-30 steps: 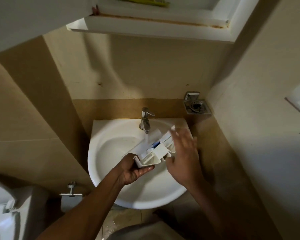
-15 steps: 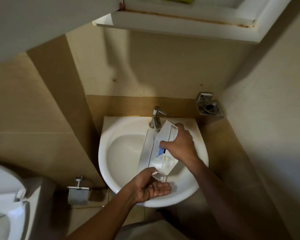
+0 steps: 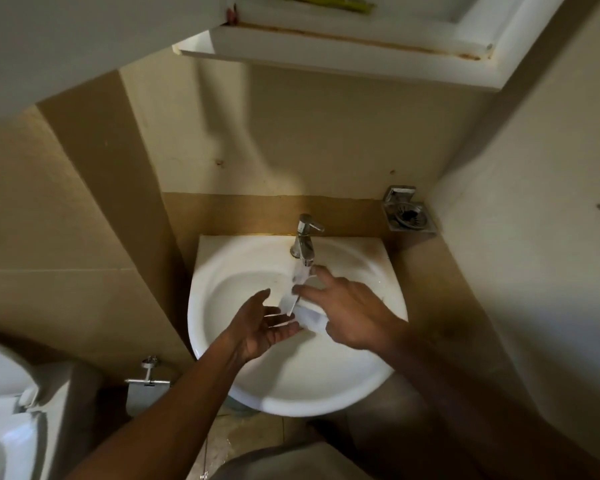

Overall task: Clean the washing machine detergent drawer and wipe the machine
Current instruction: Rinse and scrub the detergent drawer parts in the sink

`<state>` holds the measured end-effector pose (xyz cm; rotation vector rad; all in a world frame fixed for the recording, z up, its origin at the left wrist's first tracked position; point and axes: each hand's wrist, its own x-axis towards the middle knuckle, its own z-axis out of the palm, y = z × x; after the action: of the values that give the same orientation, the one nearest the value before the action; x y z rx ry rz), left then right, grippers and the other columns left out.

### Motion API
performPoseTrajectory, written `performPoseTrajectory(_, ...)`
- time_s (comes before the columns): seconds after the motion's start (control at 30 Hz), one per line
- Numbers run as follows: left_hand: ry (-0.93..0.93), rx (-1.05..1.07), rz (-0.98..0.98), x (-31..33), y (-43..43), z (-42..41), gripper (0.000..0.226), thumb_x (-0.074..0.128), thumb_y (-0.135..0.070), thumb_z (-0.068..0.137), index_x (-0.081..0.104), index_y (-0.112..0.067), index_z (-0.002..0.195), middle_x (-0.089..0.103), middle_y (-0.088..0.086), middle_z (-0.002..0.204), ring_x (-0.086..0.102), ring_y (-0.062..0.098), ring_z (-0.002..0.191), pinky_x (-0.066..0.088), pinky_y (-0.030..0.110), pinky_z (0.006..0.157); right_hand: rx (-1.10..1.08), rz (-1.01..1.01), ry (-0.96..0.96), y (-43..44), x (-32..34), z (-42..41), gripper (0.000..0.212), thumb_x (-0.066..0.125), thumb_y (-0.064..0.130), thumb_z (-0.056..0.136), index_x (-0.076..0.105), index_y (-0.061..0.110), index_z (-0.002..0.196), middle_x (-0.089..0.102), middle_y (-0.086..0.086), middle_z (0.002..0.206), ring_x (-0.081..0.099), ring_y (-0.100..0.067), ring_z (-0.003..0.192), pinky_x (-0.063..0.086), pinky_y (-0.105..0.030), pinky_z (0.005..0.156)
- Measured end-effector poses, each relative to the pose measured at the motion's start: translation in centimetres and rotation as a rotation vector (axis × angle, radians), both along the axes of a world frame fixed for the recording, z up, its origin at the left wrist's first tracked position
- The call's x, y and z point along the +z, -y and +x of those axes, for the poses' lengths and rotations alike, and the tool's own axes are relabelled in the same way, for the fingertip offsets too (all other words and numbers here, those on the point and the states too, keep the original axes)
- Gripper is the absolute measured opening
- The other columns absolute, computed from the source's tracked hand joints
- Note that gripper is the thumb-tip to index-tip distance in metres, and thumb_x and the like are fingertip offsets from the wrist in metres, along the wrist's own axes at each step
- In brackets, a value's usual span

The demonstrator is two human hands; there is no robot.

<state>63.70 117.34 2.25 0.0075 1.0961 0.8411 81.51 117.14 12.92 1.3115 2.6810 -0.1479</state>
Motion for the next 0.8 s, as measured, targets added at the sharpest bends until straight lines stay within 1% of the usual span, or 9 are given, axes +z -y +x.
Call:
performPoseTrajectory(0.1, -0.014, -0.065, 0.017, 0.7, -0.7, 0.4, 0.06, 0.057, -0.044, 0.097, 0.054, 0.012, 0.12, 0.062, 0.026, 0.105, 0.067, 0.036, 0.08, 0.063, 0.043, 0.062, 0.163, 0.089, 0.064, 1.7, -1.8, 0.0, 0.073, 0.058, -0.003, 0.08, 0.039, 0.035, 0.14, 0.031, -0.012, 0.153, 0.058, -0.036, 0.115, 0.049, -0.048, 0.093)
performPoseTrajectory(0.23, -0.057, -0.18, 0.053, 0.7, -0.6, 1.1, 0.041, 0.07, -0.031, 0.091, 0.069, -0.003, 0.12, 0.071, 0.018, 0.096, 0.071, 0.029, 0.076, 0.061, 0.038, 0.058, 0.334, 0.2, 0.099, 3.1, -2.9, 0.2, 0.06, 0.043, 0.004, 0.086, 0.042, 0.032, 0.138, 0.032, -0.012, 0.152, 0.048, -0.041, 0.126, 0.04, -0.051, 0.099)
performPoseTrajectory(0.3, -0.049, -0.143, 0.068, 0.6, -0.4, 1.2, 0.033, 0.068, -0.025, 0.092, 0.068, -0.002, 0.116, 0.072, 0.017, 0.08, 0.072, 0.028, 0.066, 0.062, 0.038, 0.056, 0.392, 0.236, 0.071, 2.6, -3.1, 1.0, 0.067, 0.047, 0.003, 0.087, 0.035, 0.033, 0.145, 0.034, -0.012, 0.152, 0.045, -0.039, 0.131, 0.036, -0.056, 0.106)
performPoseTrajectory(0.37, 0.012, -0.088, 0.099, 0.5, -0.1, 1.2, 0.031, 0.06, -0.021, 0.097, 0.065, 0.0, 0.119, 0.074, 0.018, 0.083, 0.074, 0.031, 0.068, 0.064, 0.043, 0.063, 0.388, 0.247, 0.026, 1.9, -3.2, 2.0, 0.086, 0.059, 0.001, 0.083, 0.021, 0.032, 0.153, 0.036, -0.011, 0.152, 0.04, -0.035, 0.138, 0.029, -0.061, 0.111)
performPoseTrajectory(0.47, 0.074, -0.008, 0.074, 0.0, 0.7, 1.3, 0.029, 0.057, -0.017, 0.1, 0.064, 0.002, 0.12, 0.074, 0.026, 0.095, 0.076, 0.039, 0.072, 0.06, 0.046, 0.051, 0.07, 0.233, -0.109, 2.3, -3.5, 3.4, 0.1, 0.07, 0.015, 0.079, 0.01, 0.031, 0.157, 0.036, -0.003, 0.155, 0.029, -0.025, 0.147, 0.022, -0.061, 0.116)
performPoseTrajectory(0.57, 0.09, 0.07, 0.019, -1.0, 1.4, 1.3, 0.038, 0.064, -0.015, 0.095, 0.062, 0.004, 0.127, 0.074, 0.028, 0.1, 0.075, 0.042, 0.077, 0.06, 0.052, 0.053, -0.496, 0.172, -0.499, 3.5, -4.1, 4.7, 0.094, 0.071, 0.029, 0.077, 0.019, 0.022, 0.156, 0.032, -0.004, 0.157, 0.027, -0.026, 0.147, 0.029, -0.05, 0.117)
performPoseTrajectory(0.67, 0.024, 0.105, 0.021, -1.8, 1.5, 1.5, 0.041, 0.07, -0.016, 0.09, 0.062, 0.003, 0.125, 0.074, 0.027, 0.103, 0.075, 0.042, 0.089, 0.061, 0.058, 0.069, -1.114, -0.259, -0.863, 2.8, -5.2, 4.9, 0.094, 0.072, 0.043, 0.084, 0.021, 0.012, 0.156, 0.033, -0.009, 0.157, 0.038, -0.029, 0.14, 0.036, -0.033, 0.107)
performPoseTrajectory(0.73, -0.011, 0.077, 0.047, -1.5, 1.2, 2.2, 0.045, 0.075, -0.018, 0.087, 0.063, 0.001, 0.127, 0.072, 0.024, 0.112, 0.073, 0.039, 0.098, 0.063, 0.05, 0.071, -1.358, -0.559, -1.005, 2.4, -5.7, 4.3, 0.089, 0.07, 0.056, 0.082, 0.035, 0.009, 0.149, 0.052, -0.012, 0.141, 0.055, -0.032, 0.123, 0.049, -0.042, 0.101)
performPoseTrajectory(0.8, -0.078, 0.067, 0.077, -0.9, 0.3, 2.6, 0.039, 0.074, -0.019, 0.088, 0.066, -0.001, 0.123, 0.073, 0.02, 0.107, 0.073, 0.032, 0.088, 0.063, 0.041, 0.062, -1.456, -0.604, -1.162, 2.3, -5.8, 4.0, 0.064, 0.072, 0.053, 0.082, 0.057, 0.005, 0.123, 0.068, -0.011, 0.105, 0.069, -0.029, 0.09, 0.061, -0.044, 0.082)
